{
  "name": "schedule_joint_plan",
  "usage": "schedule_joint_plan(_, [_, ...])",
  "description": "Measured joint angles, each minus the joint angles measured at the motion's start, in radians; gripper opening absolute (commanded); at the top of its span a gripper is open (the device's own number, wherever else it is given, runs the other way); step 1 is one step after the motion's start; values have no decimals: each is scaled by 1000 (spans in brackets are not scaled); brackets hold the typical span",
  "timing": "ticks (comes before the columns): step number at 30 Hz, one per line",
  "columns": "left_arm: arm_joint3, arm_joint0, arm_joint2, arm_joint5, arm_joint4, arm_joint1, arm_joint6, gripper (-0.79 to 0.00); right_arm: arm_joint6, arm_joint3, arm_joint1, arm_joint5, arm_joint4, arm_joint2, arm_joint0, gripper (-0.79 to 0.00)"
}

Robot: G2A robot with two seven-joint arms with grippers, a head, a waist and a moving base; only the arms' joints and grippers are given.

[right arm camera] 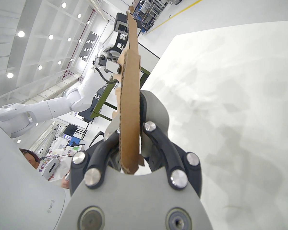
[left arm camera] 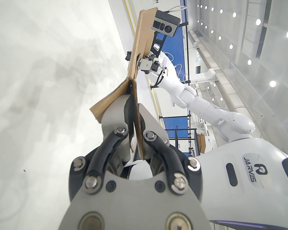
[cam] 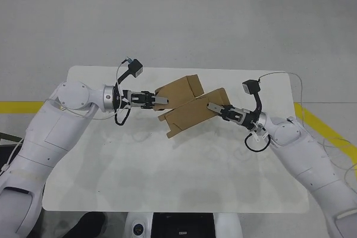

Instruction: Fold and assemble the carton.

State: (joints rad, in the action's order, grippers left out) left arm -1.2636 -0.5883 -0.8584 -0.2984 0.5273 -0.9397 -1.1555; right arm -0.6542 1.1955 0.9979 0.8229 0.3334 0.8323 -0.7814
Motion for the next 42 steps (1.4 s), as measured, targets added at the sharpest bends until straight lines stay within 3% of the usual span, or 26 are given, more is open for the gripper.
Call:
schedule_joint_plan(1, [1, 0, -1, 0, 0, -1, -1, -785, 0, 0, 1, 0, -1, 2, -1, -785])
schedule_joint_plan(3, [2, -1, -4, 1, 0, -3, -4, -785, -4, -1, 3, 0, -3, 7, -4, -643])
schedule_joint_plan(5, [3, -1, -7, 2, 3, -5, -8, -785, -10, -4, 4, -1, -3, 13, -6, -400])
schedule_joint_plan(6, [3, 0, -9, 3, 4, -6, -9, -785, -12, -6, 4, -1, -4, 16, -7, -86])
schedule_joint_plan(7, [3, 0, -11, 3, 5, -7, -11, -785, -14, -10, 4, -2, -4, 20, -8, 0])
schedule_joint_plan(15, [-12, 7, -35, -4, -21, -7, -51, -785, -47, -72, -9, 1, -18, 89, -11, 0])
schedule_joint_plan(19, [-20, 14, -39, -9, -52, -7, -83, -785, -100, -83, -23, 10, -7, 131, -14, -92])
schedule_joint_plan(25, [-38, 18, -37, -21, -102, -9, -106, -785, -208, -40, -39, 27, 77, 176, -32, -123])
schedule_joint_plan(27, [-46, 17, -33, -26, -106, -11, -120, -785, -256, -8, -38, 29, 135, 171, -40, -139])
schedule_joint_plan(36, [-76, 27, -3, -50, -127, -24, -167, -785, -350, 62, -10, -7, 268, 86, -16, -369])
schedule_joint_plan(42, [-82, 30, 6, -56, -118, -32, -182, -785, -352, 46, 7, -9, 243, 37, 15, -400])
